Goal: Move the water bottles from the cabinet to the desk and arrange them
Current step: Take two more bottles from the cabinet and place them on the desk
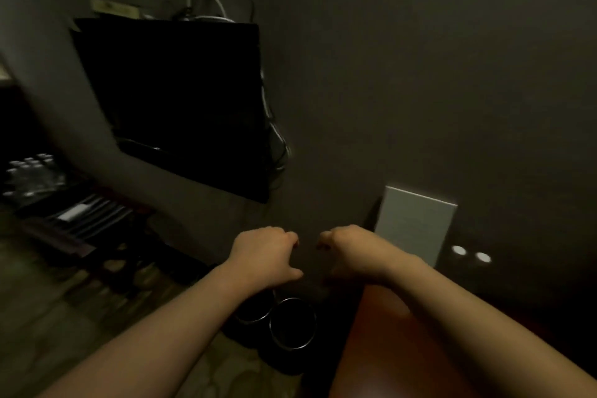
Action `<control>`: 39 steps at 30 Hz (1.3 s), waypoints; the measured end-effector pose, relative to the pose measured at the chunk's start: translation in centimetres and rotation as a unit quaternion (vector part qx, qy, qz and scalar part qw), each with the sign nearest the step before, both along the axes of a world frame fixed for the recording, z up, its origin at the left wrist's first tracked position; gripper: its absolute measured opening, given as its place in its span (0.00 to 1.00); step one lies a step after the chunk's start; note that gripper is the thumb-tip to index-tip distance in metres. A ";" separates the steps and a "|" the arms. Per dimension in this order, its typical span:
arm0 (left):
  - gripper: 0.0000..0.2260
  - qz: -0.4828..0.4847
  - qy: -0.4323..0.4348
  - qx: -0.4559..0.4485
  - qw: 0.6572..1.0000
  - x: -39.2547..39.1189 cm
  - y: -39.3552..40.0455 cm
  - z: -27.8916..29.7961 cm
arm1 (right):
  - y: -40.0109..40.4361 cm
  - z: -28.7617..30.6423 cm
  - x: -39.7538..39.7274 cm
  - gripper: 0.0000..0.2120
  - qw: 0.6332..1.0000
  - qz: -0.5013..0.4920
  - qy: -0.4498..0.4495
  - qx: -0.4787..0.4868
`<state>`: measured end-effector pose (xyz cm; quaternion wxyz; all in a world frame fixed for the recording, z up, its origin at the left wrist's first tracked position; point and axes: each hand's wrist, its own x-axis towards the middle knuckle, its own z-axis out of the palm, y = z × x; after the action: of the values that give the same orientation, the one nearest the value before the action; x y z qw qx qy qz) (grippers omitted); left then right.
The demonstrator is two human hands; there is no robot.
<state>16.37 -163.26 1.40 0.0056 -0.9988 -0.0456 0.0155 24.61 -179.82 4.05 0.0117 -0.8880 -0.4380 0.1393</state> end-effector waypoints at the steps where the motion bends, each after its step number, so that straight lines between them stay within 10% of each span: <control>1: 0.26 0.010 -0.001 0.007 1.000 -2.0 2.0 0.3 | 2.1 0.2 -1.3 0.32 1.000 0.015 0.005 0.000; 18: 0.28 0.227 0.012 0.031 0.973 -24.9 31.4 1.4 | 34.2 0.2 -15.2 0.30 0.980 0.191 -0.049 -0.001; 39: 0.34 0.362 -0.057 0.016 0.930 -15.6 72.2 1.4 | 79.8 0.5 -2.3 0.41 0.941 0.332 -0.067 0.020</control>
<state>0.78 -91.06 2.83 0.0129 -0.9137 -0.4041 -0.0412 22.29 -100.06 4.56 -0.0464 -0.6991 -0.7104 0.0665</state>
